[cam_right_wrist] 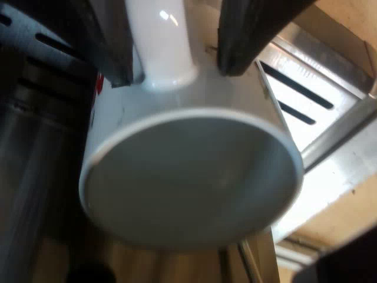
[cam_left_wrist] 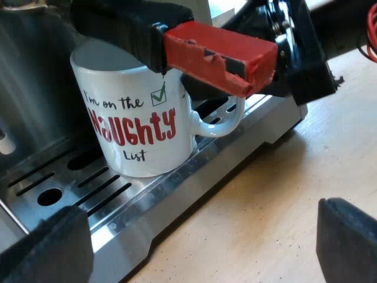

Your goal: Place mug into machine

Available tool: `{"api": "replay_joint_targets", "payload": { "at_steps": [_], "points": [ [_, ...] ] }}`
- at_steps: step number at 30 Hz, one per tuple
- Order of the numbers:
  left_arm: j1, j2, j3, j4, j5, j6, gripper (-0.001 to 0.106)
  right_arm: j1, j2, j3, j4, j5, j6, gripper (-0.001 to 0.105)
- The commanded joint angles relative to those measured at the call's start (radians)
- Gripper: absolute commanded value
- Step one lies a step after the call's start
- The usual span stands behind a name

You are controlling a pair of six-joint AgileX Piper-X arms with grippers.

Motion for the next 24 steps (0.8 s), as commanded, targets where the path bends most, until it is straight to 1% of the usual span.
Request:
{"api": "replay_joint_targets", "payload": {
  "at_steps": [1, 2, 4, 6, 9, 14, 15, 17, 20, 24],
  "points": [
    [-0.002, -0.001, 0.000, -0.015, -0.008, -0.002, 0.078, 0.003, -0.017, -0.009, -0.014, -0.002, 0.016, 0.039],
    [-0.002, -0.001, 0.000, -0.015, -0.008, -0.002, 0.078, 0.003, -0.026, -0.009, -0.001, -0.002, 0.040, 0.039],
    [-0.002, -0.001, 0.000, -0.015, -0.008, -0.004, 0.078, 0.003, -0.048, -0.003, 0.007, 0.007, 0.060, 0.039],
    [-0.002, -0.001, 0.000, -0.015, -0.008, -0.004, 0.078, 0.003, -0.074, 0.014, 0.005, 0.006, 0.065, 0.039],
    [-0.002, -0.001, 0.000, -0.015, -0.008, -0.004, 0.078, 0.003, -0.128, 0.061, 0.005, 0.006, 0.065, 0.039],
    [-0.002, -0.001, 0.000, -0.026, -0.008, -0.004, 0.078, 0.003, -0.215, 0.179, -0.020, 0.011, 0.065, 0.039],
    [-0.002, -0.001, 0.000, -0.028, -0.008, -0.009, 0.078, 0.003, -0.222, 0.192, -0.041, 0.018, 0.065, 0.039],
    [-0.002, -0.001, 0.000, -0.033, -0.008, -0.019, 0.078, 0.003, -0.227, 0.225, -0.101, 0.065, 0.065, 0.039],
    [-0.002, -0.001, 0.000, -0.033, -0.008, -0.024, 0.078, 0.003, -0.227, 0.236, -0.123, 0.101, 0.065, 0.039],
    [-0.002, -0.001, 0.000, -0.033, -0.008, -0.024, 0.078, 0.003, -0.220, 0.236, -0.123, 0.101, 0.065, 0.039]
  ]
}}
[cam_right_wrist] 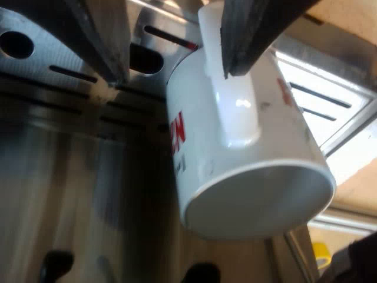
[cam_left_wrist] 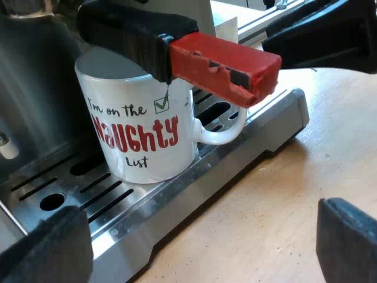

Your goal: Place mug into machine

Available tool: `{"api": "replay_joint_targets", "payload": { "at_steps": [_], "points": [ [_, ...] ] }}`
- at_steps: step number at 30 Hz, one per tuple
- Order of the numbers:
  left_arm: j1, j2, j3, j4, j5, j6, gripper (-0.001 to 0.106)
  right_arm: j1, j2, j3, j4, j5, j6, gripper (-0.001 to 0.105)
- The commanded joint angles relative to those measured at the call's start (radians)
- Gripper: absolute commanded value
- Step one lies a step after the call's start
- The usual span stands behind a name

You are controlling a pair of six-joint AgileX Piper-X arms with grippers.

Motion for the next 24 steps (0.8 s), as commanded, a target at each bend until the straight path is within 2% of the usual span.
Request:
{"api": "replay_joint_targets", "payload": {
  "at_steps": [1, 6, 16, 20, 24],
  "points": [
    [-0.002, -0.001, 0.000, -0.016, -0.003, -0.010, 0.078, 0.003, 0.007, 0.002, -0.015, 0.009, 0.003, 0.039],
    [-0.002, -0.001, 0.000, -0.016, -0.003, -0.010, 0.078, 0.003, 0.048, 0.002, -0.037, 0.007, 0.003, 0.039],
    [-0.002, -0.001, 0.000, -0.018, -0.003, -0.010, 0.078, 0.003, 0.220, 0.002, -0.274, -0.063, 0.003, 0.039],
    [-0.002, -0.001, 0.000, -0.018, -0.003, -0.010, 0.078, 0.003, 0.275, -0.032, -0.306, -0.114, 0.003, 0.039],
    [-0.002, -0.001, 0.000, -0.018, -0.003, -0.010, 0.078, 0.003, 0.303, -0.070, -0.306, -0.116, 0.003, 0.039]
  ]
}}
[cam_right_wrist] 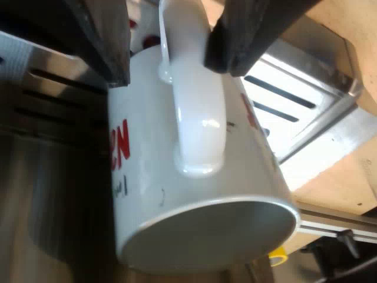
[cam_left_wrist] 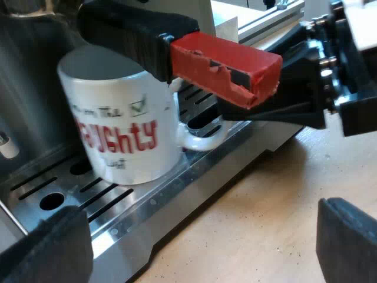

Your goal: Place mug into machine

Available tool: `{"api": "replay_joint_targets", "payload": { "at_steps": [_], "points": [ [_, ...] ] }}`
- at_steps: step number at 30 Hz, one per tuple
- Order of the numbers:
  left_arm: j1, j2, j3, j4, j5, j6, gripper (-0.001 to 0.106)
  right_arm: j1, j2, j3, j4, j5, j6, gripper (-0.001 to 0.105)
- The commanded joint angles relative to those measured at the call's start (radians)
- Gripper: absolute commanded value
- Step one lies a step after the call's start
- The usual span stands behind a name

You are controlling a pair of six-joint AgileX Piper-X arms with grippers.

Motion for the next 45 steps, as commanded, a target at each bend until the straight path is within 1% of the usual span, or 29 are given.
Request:
{"api": "replay_joint_targets", "payload": {
  "at_steps": [1, 10, 13, 15, 18, 22, 27, 30, 32, 35, 38, 39, 40, 42, 44, 45],
  "points": [
    [-0.002, -0.001, 0.000, -0.018, -0.003, -0.008, 0.078, 0.003, 0.015, -0.029, -0.011, -0.011, 0.003, 0.039],
    [-0.002, -0.001, 0.000, -0.018, -0.003, -0.008, 0.078, 0.003, 0.098, -0.130, -0.001, -0.005, 0.002, 0.039],
    [-0.002, -0.001, 0.000, -0.018, -0.003, -0.008, 0.078, 0.003, 0.104, -0.139, -0.001, 0.033, 0.001, 0.039],
    [-0.002, -0.001, 0.000, -0.018, -0.003, -0.008, 0.078, 0.003, 0.104, -0.139, -0.001, 0.056, 0.001, 0.039],
    [-0.002, -0.001, 0.000, -0.022, -0.003, -0.008, 0.078, 0.012, 0.086, -0.133, -0.001, 0.057, 0.001, 0.039],
    [-0.002, -0.001, -0.002, -0.053, -0.003, -0.008, 0.078, 0.037, 0.020, -0.093, 0.014, 0.066, 0.001, 0.039],
    [-0.002, -0.001, -0.055, -0.045, -0.003, -0.008, 0.078, 0.063, -0.096, -0.034, 0.156, 0.066, 0.001, 0.039],
    [-0.002, -0.001, -0.101, 0.012, -0.003, -0.008, 0.078, 0.074, -0.169, -0.011, 0.232, 0.061, 0.003, 0.039],
    [-0.002, -0.003, -0.153, 0.102, -0.003, -0.008, 0.078, 0.083, -0.235, -0.004, 0.285, 0.065, 0.003, 0.039],
    [-0.002, -0.003, -0.211, 0.197, -0.003, 0.004, 0.078, 0.094, -0.319, -0.005, 0.342, 0.075, 0.003, 0.039],
    [-0.002, -0.009, -0.265, 0.241, -0.003, 0.012, 0.078, 0.108, -0.414, -0.005, 0.400, 0.084, -0.004, 0.039],
    [-0.002, -0.014, -0.272, 0.244, -0.003, 0.012, 0.078, 0.110, -0.426, -0.005, 0.408, 0.088, -0.005, 0.039],
    [-0.002, -0.026, -0.289, 0.251, -0.003, 0.012, 0.078, 0.121, -0.460, -0.005, 0.428, 0.099, -0.005, 0.038],
    [-0.002, -0.052, -0.313, 0.267, -0.003, 0.012, 0.078, 0.142, -0.505, -0.005, 0.456, 0.118, -0.031, 0.031],
    [-0.002, -0.097, -0.333, 0.290, -0.003, 0.012, 0.078, 0.178, -0.555, -0.005, 0.492, 0.139, -0.079, 0.011],
    [-0.002, -0.114, -0.337, 0.293, -0.003, 0.012, 0.078, 0.189, -0.566, -0.005, 0.500, 0.144, -0.091, 0.005]
  ]
}}
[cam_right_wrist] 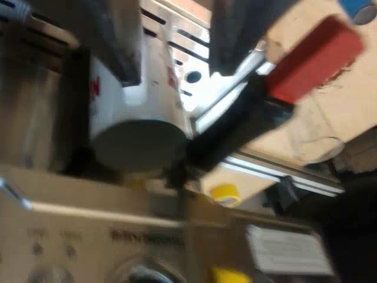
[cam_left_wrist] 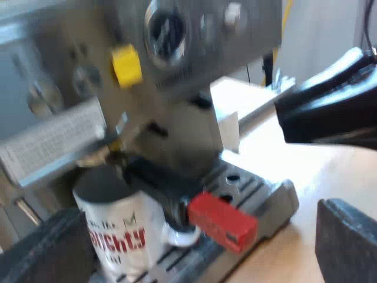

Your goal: Place mug into machine

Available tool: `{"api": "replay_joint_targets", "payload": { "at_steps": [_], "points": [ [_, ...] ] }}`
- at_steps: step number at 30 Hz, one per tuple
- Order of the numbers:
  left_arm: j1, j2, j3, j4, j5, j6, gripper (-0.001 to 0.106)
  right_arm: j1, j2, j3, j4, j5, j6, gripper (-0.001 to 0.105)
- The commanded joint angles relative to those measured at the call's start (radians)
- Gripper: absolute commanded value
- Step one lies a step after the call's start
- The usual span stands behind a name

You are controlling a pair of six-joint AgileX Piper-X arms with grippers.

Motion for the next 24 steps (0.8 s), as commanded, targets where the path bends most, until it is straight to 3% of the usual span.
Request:
{"api": "replay_joint_targets", "payload": {
  "at_steps": [1, 7, 8, 10, 12, 24],
  "points": [
    [-0.002, -0.059, -0.021, 0.024, -0.003, 0.003, 0.078, 0.050, -0.047, -0.006, 0.046, 0.025, -0.078, 0.000],
    [-0.002, -0.185, -0.059, 0.116, -0.006, -0.001, 0.078, 0.147, -0.064, -0.045, 0.054, 0.147, -0.094, 0.000],
    [-0.002, -0.198, -0.065, 0.130, -0.014, -0.001, 0.078, 0.188, -0.055, -0.074, 0.065, 0.224, -0.094, 0.000],
    [-0.002, -0.224, -0.085, 0.187, -0.053, -0.001, 0.078, 0.211, -0.040, -0.110, 0.097, 0.257, -0.092, 0.000],
    [-0.002, -0.232, -0.092, 0.208, -0.077, -0.001, 0.078, 0.214, -0.018, -0.141, 0.134, 0.258, -0.092, 0.000],
    [-0.002, -0.229, -0.093, 0.210, -0.078, -0.010, 0.078, 0.203, 0.235, -0.366, 0.135, 0.327, -0.092, 0.000]
  ]
}}
